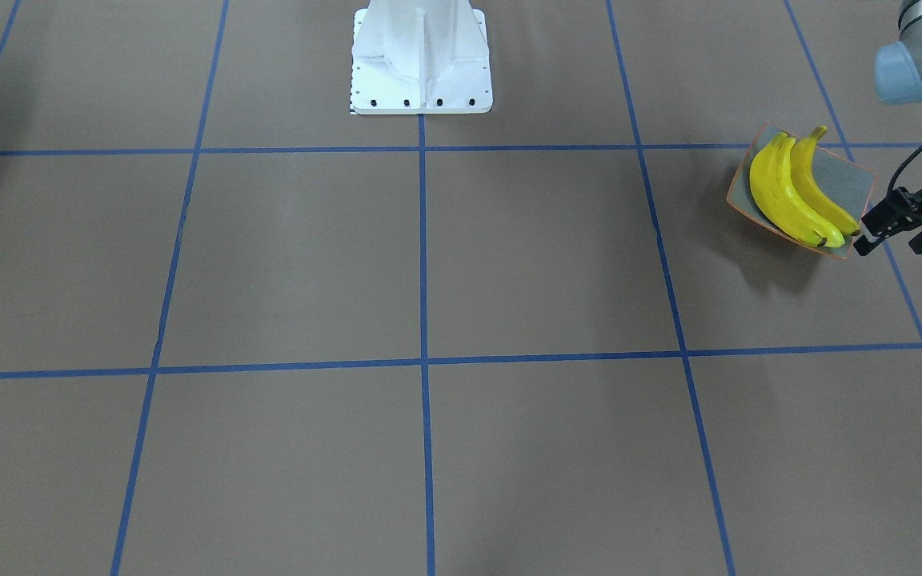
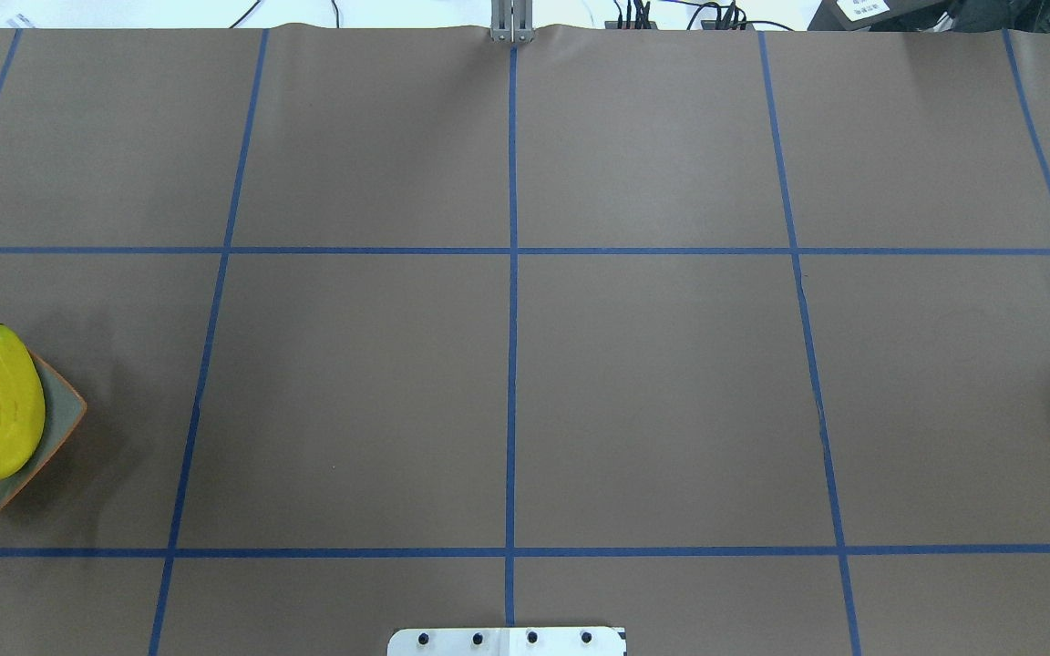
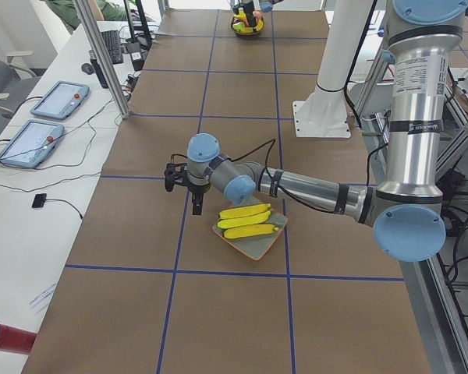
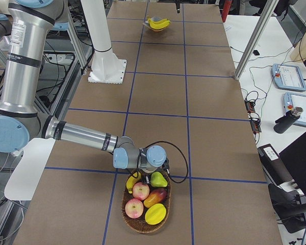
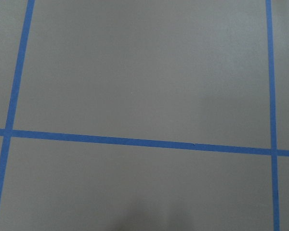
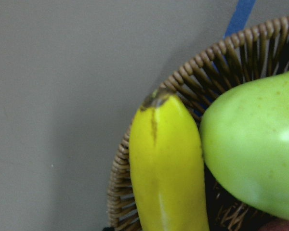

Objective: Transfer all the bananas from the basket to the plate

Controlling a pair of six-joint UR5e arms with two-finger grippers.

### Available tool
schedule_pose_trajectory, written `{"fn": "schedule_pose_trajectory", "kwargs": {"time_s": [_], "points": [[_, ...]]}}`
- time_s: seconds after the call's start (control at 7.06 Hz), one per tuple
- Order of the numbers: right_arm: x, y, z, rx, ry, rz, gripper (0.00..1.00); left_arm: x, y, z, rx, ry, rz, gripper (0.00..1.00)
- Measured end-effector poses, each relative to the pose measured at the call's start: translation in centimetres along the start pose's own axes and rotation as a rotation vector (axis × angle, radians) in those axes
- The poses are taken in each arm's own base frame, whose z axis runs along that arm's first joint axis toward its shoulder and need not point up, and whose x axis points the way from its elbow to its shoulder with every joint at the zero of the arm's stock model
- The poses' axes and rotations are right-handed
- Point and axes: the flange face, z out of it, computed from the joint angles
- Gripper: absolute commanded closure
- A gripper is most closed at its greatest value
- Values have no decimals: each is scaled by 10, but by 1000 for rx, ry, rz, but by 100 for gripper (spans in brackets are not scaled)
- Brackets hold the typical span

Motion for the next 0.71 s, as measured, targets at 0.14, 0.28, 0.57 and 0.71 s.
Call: {"fn": "schedule_pose_trajectory", "kwargs": {"time_s": [0.14,0.28,0.57,0.71], "points": [[1,2,1,-2,0,-11,100,0,0,0,0,1,1,0],[1,3,1,-3,0,-18,100,0,0,0,0,1,1,0],[1,4,1,-3,-3,-19,100,1,0,-1,1,2,1,0],[0,2,0,0,-4,-22,100,1,0,-1,1,2,2,0]]}}
